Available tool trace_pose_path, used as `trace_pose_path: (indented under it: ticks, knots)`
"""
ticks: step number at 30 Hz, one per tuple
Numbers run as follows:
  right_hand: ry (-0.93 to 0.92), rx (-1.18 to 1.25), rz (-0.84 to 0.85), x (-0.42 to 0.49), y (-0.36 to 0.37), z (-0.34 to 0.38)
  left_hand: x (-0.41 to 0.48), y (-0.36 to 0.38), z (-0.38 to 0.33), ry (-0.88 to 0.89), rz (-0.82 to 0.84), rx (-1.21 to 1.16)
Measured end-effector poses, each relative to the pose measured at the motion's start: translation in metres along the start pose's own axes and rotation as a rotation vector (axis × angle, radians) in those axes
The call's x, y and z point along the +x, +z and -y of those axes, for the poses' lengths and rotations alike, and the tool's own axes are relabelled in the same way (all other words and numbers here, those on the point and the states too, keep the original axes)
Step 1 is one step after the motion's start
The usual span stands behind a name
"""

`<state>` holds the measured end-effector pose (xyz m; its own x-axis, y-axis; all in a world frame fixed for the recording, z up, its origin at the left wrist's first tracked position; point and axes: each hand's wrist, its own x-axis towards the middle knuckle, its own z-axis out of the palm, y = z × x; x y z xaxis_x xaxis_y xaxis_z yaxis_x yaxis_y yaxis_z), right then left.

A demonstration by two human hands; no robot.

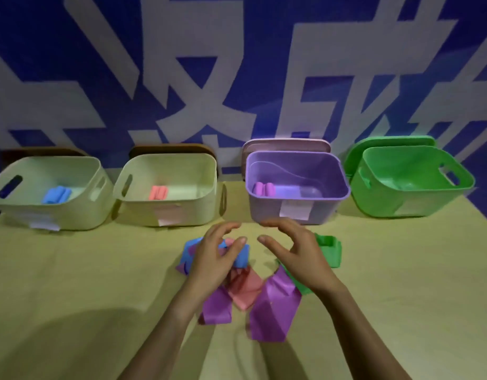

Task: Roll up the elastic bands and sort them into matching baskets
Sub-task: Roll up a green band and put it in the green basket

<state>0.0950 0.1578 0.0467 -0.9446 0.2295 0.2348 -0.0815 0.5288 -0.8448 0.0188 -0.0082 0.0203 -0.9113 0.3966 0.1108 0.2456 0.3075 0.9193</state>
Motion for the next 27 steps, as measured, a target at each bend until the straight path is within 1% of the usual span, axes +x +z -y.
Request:
trace_pose_path:
  ticks: [3, 7, 9, 11, 15, 17, 19, 21, 22, 24, 25, 26, 27]
  knots:
    - [0.004, -0.103, 0.060, -0.016, 0.028, -0.038, -0.017, 0.010, 0.041, 0.035, 0.068, 0.068]
    - [0.006, -0.204, 0.129, -0.038, 0.048, -0.081, -0.033, 0.034, 0.080, 0.081, 0.063, 0.154]
    - [0.005, -0.239, 0.137, -0.049, 0.053, -0.098, -0.041, 0.044, 0.091, 0.092, 0.096, 0.136]
    - [-0.005, -0.265, 0.132, -0.058, 0.056, -0.110, -0.048, 0.052, 0.102, 0.122, 0.114, 0.175]
    - [-0.028, -0.280, 0.122, -0.071, 0.059, -0.124, -0.057, 0.061, 0.118, 0.148, 0.095, 0.339]
    - [-0.024, -0.322, 0.153, -0.077, 0.060, -0.127, -0.059, 0.062, 0.116, 0.132, 0.066, 0.355]
    - [-0.004, -0.350, 0.177, -0.082, 0.059, -0.128, -0.060, 0.060, 0.112, 0.109, -0.001, 0.369]
    - [0.028, -0.366, 0.148, -0.088, 0.055, -0.126, -0.059, 0.058, 0.108, 0.079, -0.065, 0.377]
    - [0.043, -0.382, 0.118, -0.090, 0.053, -0.126, -0.059, 0.057, 0.107, 0.070, -0.064, 0.395]
    - [0.057, -0.416, 0.053, -0.095, 0.049, -0.123, -0.062, 0.056, 0.102, 0.057, 0.027, 0.435]
    - [0.057, -0.413, 0.012, -0.097, 0.047, -0.120, -0.066, 0.056, 0.096, 0.041, 0.080, 0.410]
    - [0.058, -0.369, -0.042, -0.098, 0.044, -0.113, -0.070, 0.056, 0.089, 0.031, 0.116, 0.380]
    - [0.063, -0.290, -0.105, -0.097, 0.040, -0.104, -0.073, 0.055, 0.080, 0.040, 0.112, 0.360]
